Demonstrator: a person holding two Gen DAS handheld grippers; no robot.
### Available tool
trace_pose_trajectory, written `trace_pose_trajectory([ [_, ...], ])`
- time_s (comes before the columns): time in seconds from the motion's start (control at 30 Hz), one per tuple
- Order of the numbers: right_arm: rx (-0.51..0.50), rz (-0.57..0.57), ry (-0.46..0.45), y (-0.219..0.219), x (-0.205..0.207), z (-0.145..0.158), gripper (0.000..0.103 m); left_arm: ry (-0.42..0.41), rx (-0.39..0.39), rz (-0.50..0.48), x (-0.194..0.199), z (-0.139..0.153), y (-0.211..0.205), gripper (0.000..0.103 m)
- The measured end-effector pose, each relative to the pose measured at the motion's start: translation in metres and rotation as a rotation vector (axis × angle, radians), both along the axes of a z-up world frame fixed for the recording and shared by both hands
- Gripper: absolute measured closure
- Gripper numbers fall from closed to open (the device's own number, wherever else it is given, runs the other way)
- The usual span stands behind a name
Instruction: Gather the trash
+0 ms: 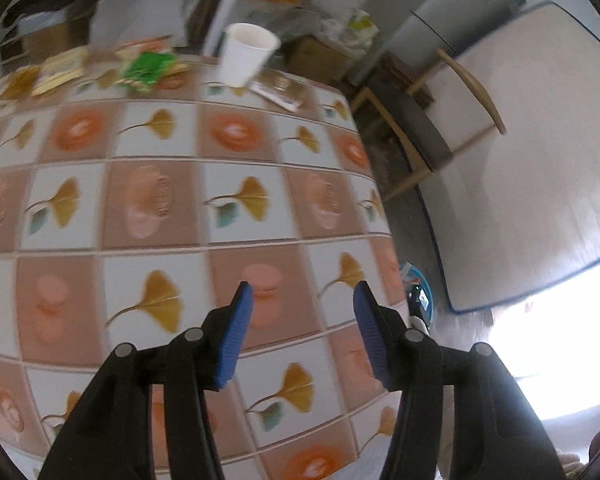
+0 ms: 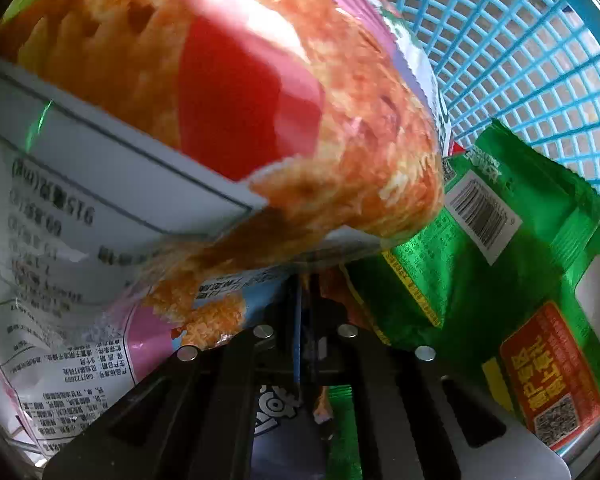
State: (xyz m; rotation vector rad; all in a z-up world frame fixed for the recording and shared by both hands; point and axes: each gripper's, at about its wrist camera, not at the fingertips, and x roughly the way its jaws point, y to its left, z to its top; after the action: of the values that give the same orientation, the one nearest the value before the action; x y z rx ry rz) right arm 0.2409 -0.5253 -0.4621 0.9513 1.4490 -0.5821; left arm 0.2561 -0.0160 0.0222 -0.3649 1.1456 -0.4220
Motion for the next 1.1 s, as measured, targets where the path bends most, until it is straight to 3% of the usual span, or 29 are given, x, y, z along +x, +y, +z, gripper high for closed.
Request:
trace_pose_trajectory([
  [0.1,-0.03,-0.05,-0.039,-0.001,-0.007,0.012,0.091,-0.002,-0.026,0.015,-0.003,-0.003,0.01,0.052],
  [0.17,-0.055,-0.094,-0.105,0.004,-0.022,0.029,0.08,-0.017,-0.035,0.012,-0.007,-0.003,0.015,0.052],
  [0.43,-0.137,-0.207,-0.285,0.007,-0.062,0.084,0.064,-0.049,-0.082,-0.028,-0.025,-0.001,0.024,0.052],
  [0.63,-0.128,-0.247,-0.281,0.006,-0.101,0.104,0.063,-0.073,-0.107,-0.036,-0.047,0.003,0.039,0.05],
  [0.83,-0.151,-0.307,-0.391,0.013,-0.138,0.146,0.062,-0.146,-0.093,-0.028,-0.074,0.015,0.053,0.047],
  [0.97,-0.206,-0.327,-0.485,0.021,-0.165,0.194,0.062,-0.217,-0.065,-0.04,-0.093,0.024,0.055,0.045],
  [1.1,-0.313,-0.269,-0.599,0.032,-0.191,0.262,0.06,-0.31,-0.026,-0.06,-0.114,0.035,0.052,0.039],
])
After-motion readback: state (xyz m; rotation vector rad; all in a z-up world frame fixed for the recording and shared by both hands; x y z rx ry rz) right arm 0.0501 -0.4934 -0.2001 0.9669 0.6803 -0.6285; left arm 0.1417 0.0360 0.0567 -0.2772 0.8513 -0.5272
